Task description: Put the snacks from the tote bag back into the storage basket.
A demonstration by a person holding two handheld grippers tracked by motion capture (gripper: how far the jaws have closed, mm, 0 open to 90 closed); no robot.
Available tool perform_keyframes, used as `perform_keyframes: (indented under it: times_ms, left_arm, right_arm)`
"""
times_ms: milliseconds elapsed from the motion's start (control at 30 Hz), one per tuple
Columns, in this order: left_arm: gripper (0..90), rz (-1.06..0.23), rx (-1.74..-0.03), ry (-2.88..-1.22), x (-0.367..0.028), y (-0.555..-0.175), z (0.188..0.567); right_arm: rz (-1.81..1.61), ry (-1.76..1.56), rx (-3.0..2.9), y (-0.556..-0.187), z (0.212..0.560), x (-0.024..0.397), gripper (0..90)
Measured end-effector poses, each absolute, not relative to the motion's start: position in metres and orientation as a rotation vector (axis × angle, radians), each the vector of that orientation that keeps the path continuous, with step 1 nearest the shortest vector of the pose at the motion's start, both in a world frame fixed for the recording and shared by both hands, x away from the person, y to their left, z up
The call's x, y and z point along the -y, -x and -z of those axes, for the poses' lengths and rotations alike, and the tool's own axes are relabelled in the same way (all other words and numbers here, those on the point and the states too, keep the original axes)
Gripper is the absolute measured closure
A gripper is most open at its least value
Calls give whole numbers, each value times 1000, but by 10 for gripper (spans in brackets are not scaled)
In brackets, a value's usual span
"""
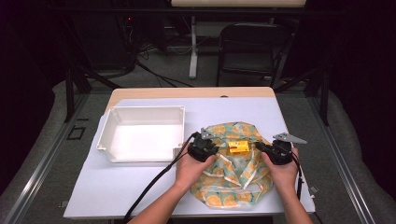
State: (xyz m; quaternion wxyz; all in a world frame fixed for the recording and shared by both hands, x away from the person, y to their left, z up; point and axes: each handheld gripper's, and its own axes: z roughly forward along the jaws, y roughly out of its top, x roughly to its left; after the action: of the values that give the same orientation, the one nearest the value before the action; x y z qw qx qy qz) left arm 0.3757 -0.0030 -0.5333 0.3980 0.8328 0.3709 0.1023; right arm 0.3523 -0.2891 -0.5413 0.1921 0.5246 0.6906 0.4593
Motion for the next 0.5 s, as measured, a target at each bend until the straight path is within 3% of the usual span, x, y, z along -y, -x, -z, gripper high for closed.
perform_keyframes:
  times_ms: [200, 333, 500]
  left_arm:
    - [552, -251, -880, -1982, -15, -354, 509]
    - [520, -267, -782, -1939, -31, -321, 489]
    - [453, -267, -784, -1929, -35, -291, 497]
  right_arm:
    - [-1329, -1440, -1934, -346, 535, 290, 900]
    - [-1330, -1413, -1940, -345, 531, 286, 900]
    - [-1338, -1407, -1913, -342, 526, 285, 900]
